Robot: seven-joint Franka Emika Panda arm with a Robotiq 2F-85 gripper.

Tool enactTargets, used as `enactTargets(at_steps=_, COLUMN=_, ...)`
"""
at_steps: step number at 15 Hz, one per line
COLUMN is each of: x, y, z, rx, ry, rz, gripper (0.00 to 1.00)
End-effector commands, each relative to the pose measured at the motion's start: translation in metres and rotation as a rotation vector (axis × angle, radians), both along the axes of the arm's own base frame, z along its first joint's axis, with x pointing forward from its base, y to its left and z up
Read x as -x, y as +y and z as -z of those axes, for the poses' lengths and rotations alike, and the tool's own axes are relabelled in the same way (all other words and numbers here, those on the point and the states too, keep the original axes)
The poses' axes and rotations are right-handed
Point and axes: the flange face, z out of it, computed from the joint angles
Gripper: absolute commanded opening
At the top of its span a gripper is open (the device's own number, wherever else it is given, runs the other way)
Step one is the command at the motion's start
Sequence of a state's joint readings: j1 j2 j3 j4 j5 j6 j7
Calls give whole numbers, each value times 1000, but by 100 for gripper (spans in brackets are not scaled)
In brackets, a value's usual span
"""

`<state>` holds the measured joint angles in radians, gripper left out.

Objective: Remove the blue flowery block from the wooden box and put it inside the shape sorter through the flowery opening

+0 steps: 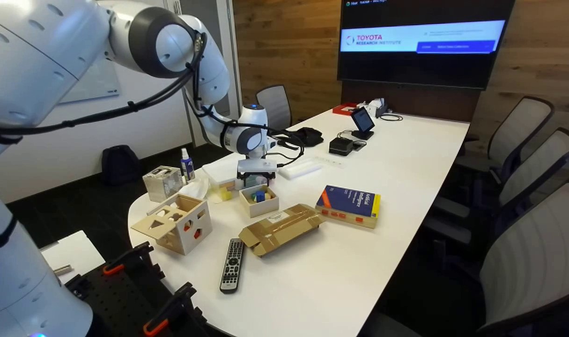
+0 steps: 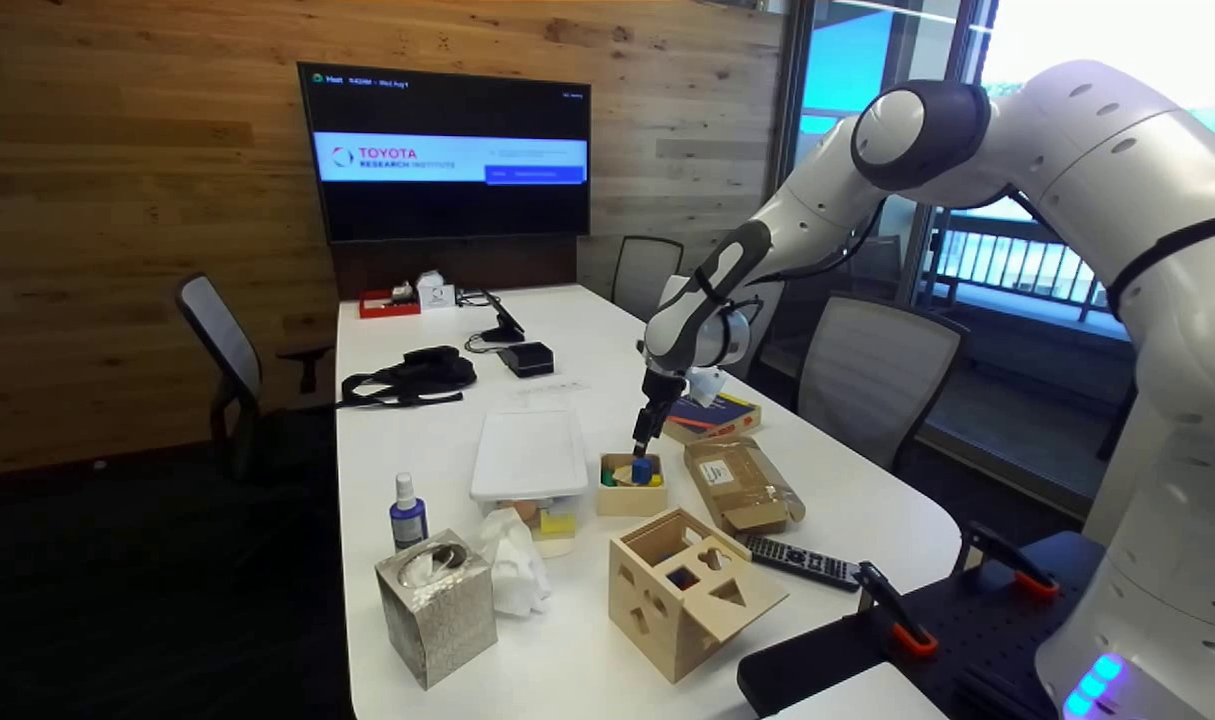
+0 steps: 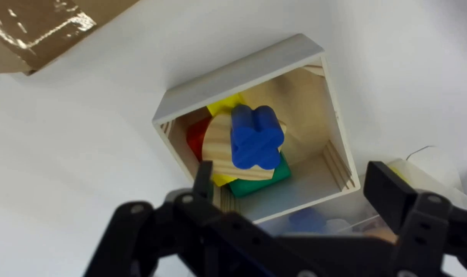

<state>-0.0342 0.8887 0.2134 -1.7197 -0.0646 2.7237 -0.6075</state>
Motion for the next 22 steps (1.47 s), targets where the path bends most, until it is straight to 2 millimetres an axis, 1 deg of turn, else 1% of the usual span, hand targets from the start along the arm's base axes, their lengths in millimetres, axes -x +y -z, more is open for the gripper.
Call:
enactTargets(at_steps=1, x=-7, y=2, z=13, rx=-3, ry=32, rz=-6, gripper=100)
enactTargets(at_steps=8, x=-14, y=9, z=44, rx=3, ry=67, rz=-16, gripper=100)
enactTargets(at_steps=15, x=-26, y=10, z=59, rx=5, ry=70, rz=-12, gripper=100)
enactTargets(at_steps=17, x=-28, y=11, z=60, rx=5, ry=76, rz=-10, gripper=72)
enactTargets(at_steps=19, x=-29, y=9, z=59, rx=9, ry=75, rz=-3, gripper=58)
enactTargets(at_steps=20, x=-30, y=8, z=58, rx=13, ry=75, rz=0, gripper=49)
enactTargets(at_steps=21, x=-30, y=7, z=57, rx=16, ry=75, rz=4, gripper=42)
enactTargets(at_steps=22, x=-30, y=6, z=56, rx=18, ry=72, rz=6, gripper=34)
